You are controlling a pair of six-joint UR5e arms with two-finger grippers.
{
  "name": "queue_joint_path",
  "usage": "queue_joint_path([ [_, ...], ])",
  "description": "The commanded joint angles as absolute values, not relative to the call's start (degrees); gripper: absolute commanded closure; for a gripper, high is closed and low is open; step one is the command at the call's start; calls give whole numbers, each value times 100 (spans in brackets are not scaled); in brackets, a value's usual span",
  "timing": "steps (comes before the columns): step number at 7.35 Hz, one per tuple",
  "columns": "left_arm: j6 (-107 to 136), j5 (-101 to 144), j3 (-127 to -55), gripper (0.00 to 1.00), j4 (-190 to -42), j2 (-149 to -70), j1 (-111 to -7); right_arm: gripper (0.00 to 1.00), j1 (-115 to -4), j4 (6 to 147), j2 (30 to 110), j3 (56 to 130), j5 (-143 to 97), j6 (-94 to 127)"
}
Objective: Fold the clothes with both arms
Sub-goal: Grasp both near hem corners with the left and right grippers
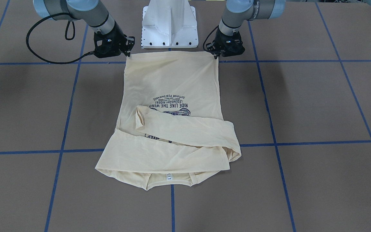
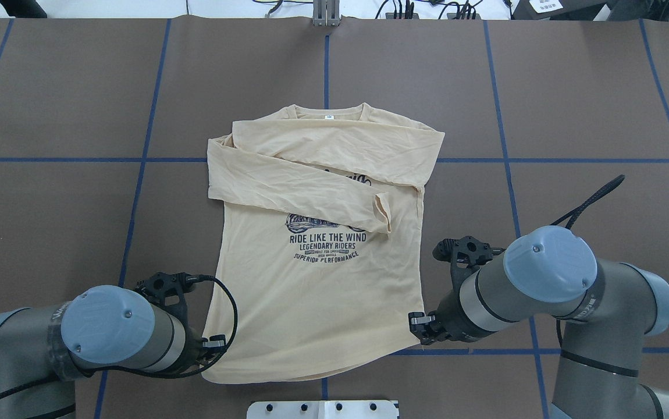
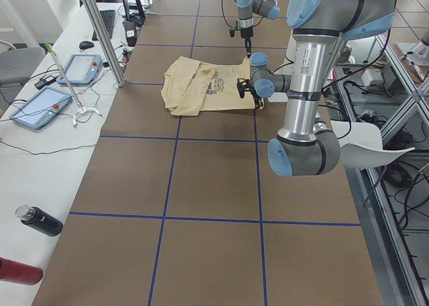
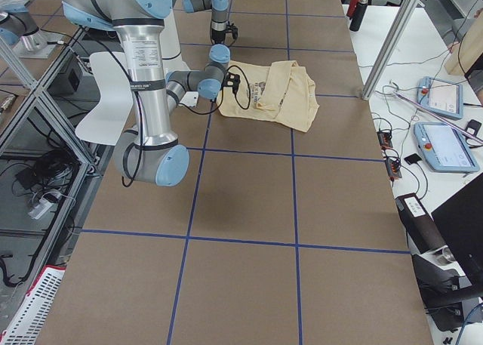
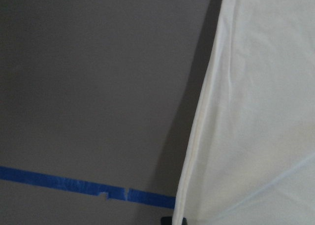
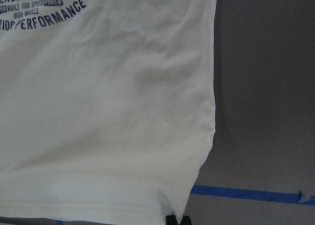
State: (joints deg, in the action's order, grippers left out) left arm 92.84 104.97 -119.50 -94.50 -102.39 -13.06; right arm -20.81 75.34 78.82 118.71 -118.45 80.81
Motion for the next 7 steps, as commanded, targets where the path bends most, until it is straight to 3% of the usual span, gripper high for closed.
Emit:
queue_joint_path([
  [1, 9264, 10494, -12085, 100, -9211, -10239, -1161, 100, -2171, 7532, 8102, 12127, -12216, 8086],
  [4, 9264, 10503, -12233, 100, -9202, -10239, -941, 100, -2145, 7532, 8533, 12664, -12524, 8077],
  [7, 9246, 10503, -12376, 100, -9167, -10266, -1036, 100, -2397, 7532, 8464, 12622, -12733, 7964],
])
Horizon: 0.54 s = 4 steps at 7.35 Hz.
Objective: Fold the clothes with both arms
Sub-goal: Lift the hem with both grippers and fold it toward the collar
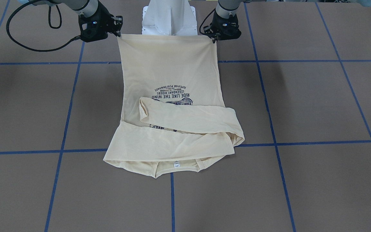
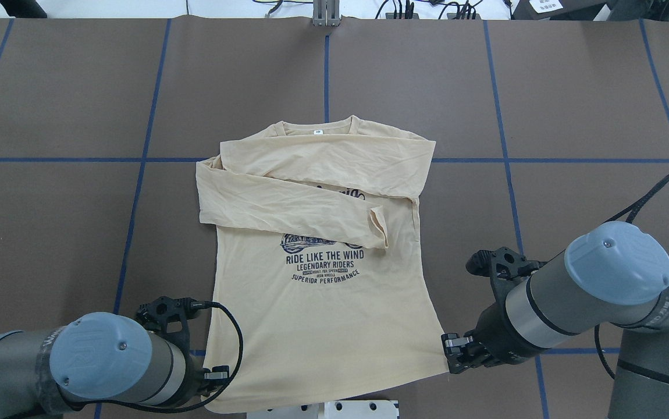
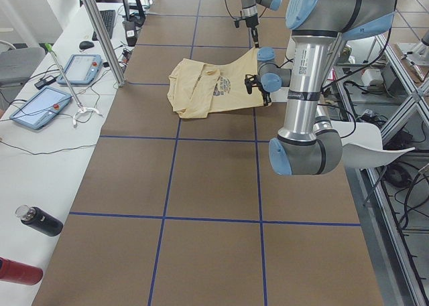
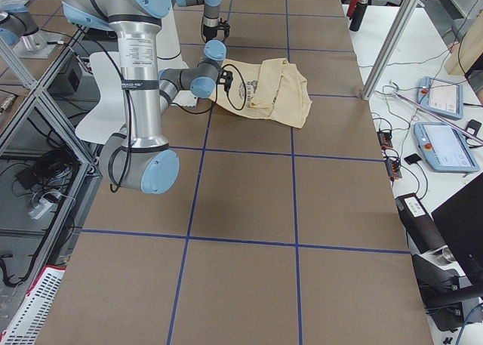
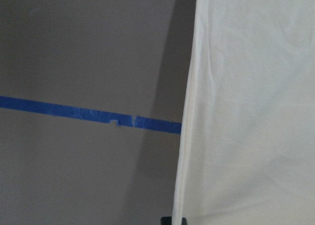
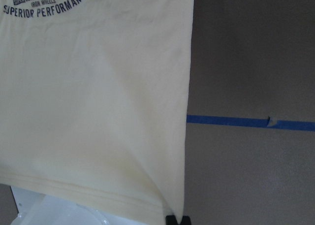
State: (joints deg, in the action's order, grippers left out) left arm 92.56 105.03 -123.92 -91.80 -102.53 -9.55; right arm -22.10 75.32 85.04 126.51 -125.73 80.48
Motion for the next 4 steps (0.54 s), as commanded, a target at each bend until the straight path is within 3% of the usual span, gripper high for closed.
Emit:
queue_joint_path([
  [1, 9063, 10503, -12366, 100, -9167, -10274, -1298, 100, -2887, 7532, 8386, 12525, -13101, 7554],
  [4, 8010, 10721, -12366, 100, -9002, -10694, -2745, 100, -4093, 7532, 7903, 11876, -13842, 7076],
])
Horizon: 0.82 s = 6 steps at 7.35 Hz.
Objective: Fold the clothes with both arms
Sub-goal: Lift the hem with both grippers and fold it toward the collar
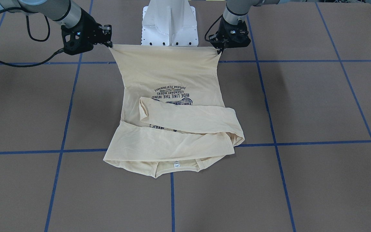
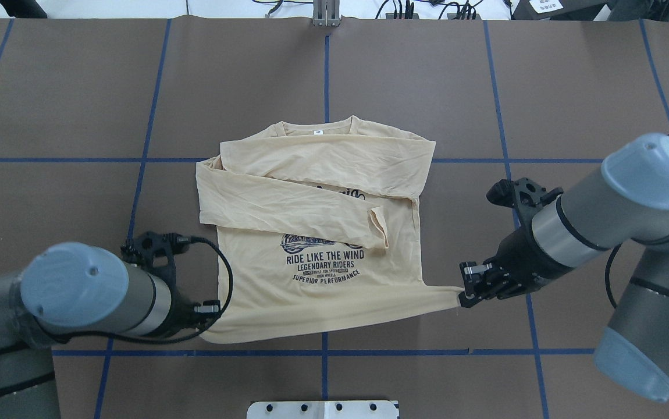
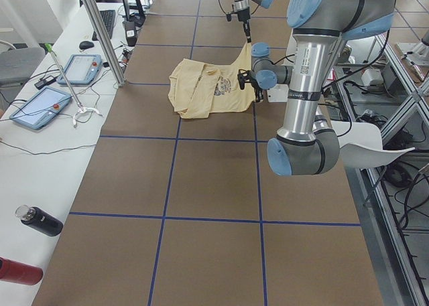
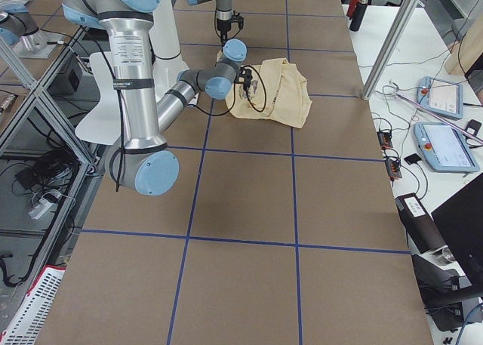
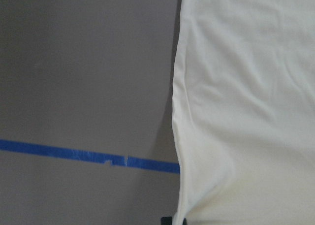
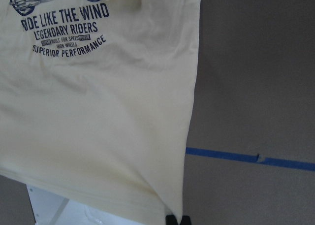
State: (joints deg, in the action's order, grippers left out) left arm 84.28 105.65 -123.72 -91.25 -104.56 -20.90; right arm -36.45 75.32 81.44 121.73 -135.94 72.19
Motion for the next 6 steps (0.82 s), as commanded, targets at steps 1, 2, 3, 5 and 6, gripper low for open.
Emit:
queue_joint_path([
  [1, 7494, 11036, -12366, 100, -8539, -11001, -3299, 100, -4418, 7558, 7579, 11648, -13869, 7075],
  [2, 7271, 11074, -12297, 100, -8360, -11143, -3557, 100, -4682, 7559, 7202, 11289, -14017, 7075],
  [3, 7182, 11092, -12052, 100, -8402, -11162, -3742, 100, -4946, 7559, 6885, 10859, -14036, 6945],
  [5, 6953, 11074, -11158, 100, -8516, -11792, -4068, 100, -5255, 7550, 6208, 9954, -14010, 6671],
  [6, 6952, 11074, -10701, 100, -9021, -11864, -4182, 100, -5352, 7550, 5840, 9497, -13992, 6671],
])
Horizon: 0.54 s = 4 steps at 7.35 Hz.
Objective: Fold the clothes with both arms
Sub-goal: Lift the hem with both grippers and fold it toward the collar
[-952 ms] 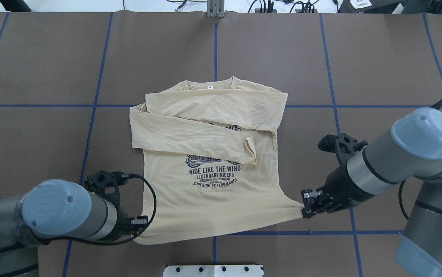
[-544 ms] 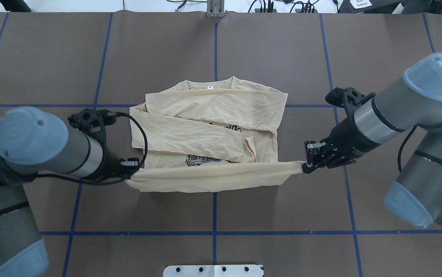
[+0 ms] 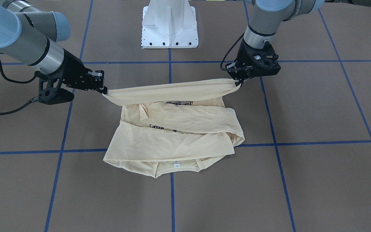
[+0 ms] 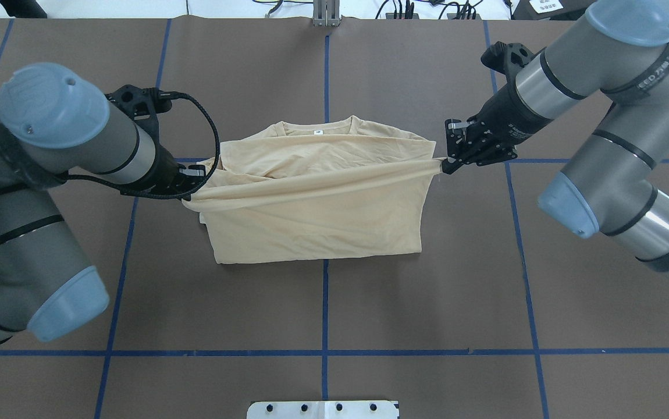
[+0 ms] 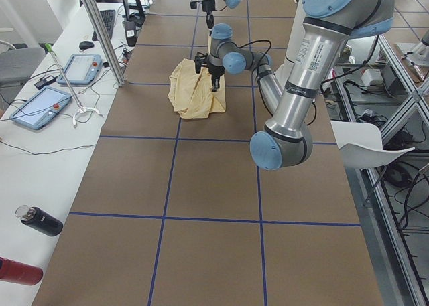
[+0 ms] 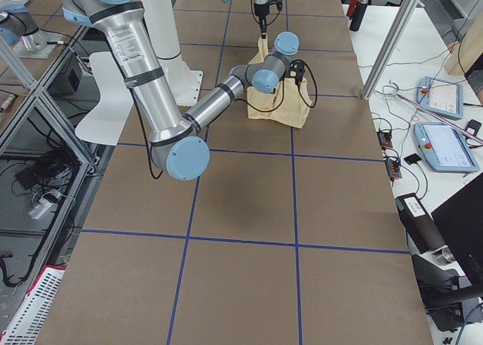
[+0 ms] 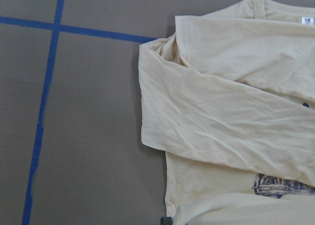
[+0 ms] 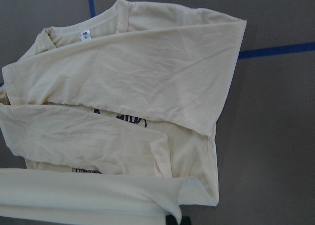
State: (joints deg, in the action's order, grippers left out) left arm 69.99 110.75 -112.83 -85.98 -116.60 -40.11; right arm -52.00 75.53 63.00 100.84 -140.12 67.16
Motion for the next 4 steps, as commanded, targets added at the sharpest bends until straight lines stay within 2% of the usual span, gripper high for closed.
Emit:
queue_joint_path([
  [1, 6952, 11057, -10279, 100, -9540, -11874, -4201, 100, -5361, 7532, 5679, 9222, -13957, 6619],
  [4, 6978, 11048, -9495, 100, -10404, -11918, -4228, 100, -5344, 7532, 5108, 8370, -13668, 6486],
])
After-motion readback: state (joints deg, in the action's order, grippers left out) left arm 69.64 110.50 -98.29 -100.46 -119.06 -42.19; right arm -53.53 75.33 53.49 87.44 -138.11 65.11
